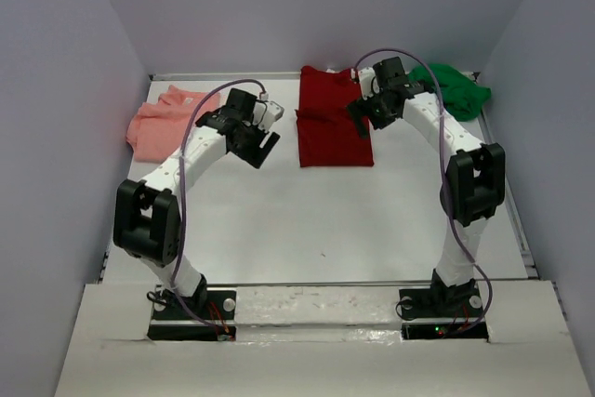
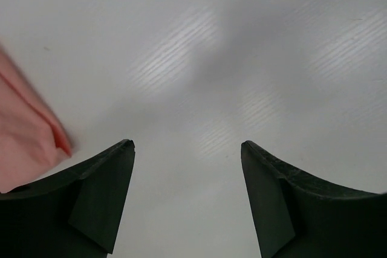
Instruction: Fold and stack the t-shirts
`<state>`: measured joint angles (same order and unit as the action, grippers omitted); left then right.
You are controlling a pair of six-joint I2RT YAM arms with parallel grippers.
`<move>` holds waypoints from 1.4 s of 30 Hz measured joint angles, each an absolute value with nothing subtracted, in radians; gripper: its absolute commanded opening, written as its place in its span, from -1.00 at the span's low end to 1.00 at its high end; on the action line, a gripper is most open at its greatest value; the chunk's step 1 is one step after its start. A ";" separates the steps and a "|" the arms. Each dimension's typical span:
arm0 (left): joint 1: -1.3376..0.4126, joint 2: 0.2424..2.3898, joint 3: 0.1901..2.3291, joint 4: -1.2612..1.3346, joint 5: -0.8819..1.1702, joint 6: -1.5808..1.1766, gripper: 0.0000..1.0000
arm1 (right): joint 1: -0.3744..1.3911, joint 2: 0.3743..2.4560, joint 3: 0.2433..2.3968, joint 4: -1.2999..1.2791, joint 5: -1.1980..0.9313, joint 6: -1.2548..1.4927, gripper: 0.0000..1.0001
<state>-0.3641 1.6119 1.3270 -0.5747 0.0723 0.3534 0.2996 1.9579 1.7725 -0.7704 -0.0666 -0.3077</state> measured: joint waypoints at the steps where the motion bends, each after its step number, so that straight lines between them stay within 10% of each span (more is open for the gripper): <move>1: -0.384 1.631 1.331 -0.577 0.077 0.354 0.57 | 0.295 1.954 1.753 -0.778 -0.064 -0.299 0.99; 13: -0.521 1.928 1.505 -0.583 0.110 0.338 0.45 | 0.207 1.864 1.585 -0.823 -0.091 -0.245 0.89; 23: -0.574 2.079 1.633 -0.574 0.131 0.327 0.34 | 0.178 1.889 1.553 -0.837 -0.221 -0.222 0.36; 42: -0.607 2.190 1.789 -0.599 0.209 0.327 0.01 | 0.171 2.023 1.634 -0.865 -0.325 -0.215 0.25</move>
<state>-0.6071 2.1902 1.7893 -0.5991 0.2089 0.3275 0.1707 2.0228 1.6344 -0.8646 -0.3252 -0.2153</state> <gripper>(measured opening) 0.512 0.631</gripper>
